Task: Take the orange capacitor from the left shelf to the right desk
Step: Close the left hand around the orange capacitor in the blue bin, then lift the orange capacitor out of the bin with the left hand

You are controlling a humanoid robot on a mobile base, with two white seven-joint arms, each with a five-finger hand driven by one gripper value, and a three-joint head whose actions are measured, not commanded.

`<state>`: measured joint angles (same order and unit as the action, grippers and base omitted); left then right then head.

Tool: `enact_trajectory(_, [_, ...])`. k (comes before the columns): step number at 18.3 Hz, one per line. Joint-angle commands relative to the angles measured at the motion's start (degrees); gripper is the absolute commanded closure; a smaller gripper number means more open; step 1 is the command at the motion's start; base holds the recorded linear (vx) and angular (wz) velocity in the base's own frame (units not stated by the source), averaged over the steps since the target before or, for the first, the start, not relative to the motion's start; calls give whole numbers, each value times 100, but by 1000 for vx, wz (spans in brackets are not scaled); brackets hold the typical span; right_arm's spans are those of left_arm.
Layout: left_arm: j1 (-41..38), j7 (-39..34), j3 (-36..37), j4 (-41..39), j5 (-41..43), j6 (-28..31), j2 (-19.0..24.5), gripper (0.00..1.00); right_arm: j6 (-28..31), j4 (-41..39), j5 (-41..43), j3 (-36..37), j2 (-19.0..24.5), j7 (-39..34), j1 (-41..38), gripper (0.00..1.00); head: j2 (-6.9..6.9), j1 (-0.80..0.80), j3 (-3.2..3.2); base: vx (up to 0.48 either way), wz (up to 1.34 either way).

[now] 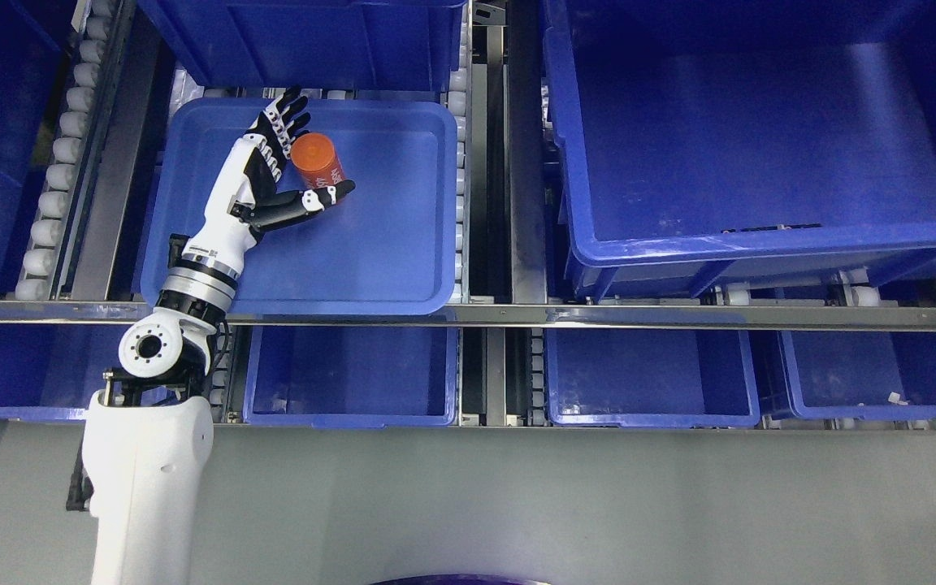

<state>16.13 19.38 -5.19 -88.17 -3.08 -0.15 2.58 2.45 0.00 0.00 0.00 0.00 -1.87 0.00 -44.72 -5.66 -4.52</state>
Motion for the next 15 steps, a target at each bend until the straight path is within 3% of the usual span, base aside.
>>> enact_trajectory(1, [198, 39, 430, 713, 238, 112, 50, 5, 1, -193, 0, 62, -100, 2, 9, 0, 0, 0, 0, 0, 0])
enact_trajectory(3, [163, 39, 405, 713, 238, 112, 94, 13, 1, -193, 0, 62, -100, 2, 9, 0, 0, 0, 0, 0, 0])
enact_trajectory(5, [163, 83, 300, 713, 229, 50, 76, 29, 1, -193, 0, 62, -100, 2, 9, 0, 0, 0, 0, 0, 0])
enact_trajectory(10, [145, 83, -78, 713, 220, -379, -37, 83, 1, -193, 0, 62, -100, 2, 9, 0, 0, 0, 0, 0, 0])
enact_trajectory(13, [154, 83, -236, 713, 185, -503, -158, 100, 1, -193, 0, 62, -100, 2, 9, 0, 0, 0, 0, 0, 0])
enact_trajectory(15, [171, 92, -289, 670, 37, -504, -158, 100, 1, -193, 0, 62, -100, 2, 9, 0, 0, 0, 0, 0, 0])
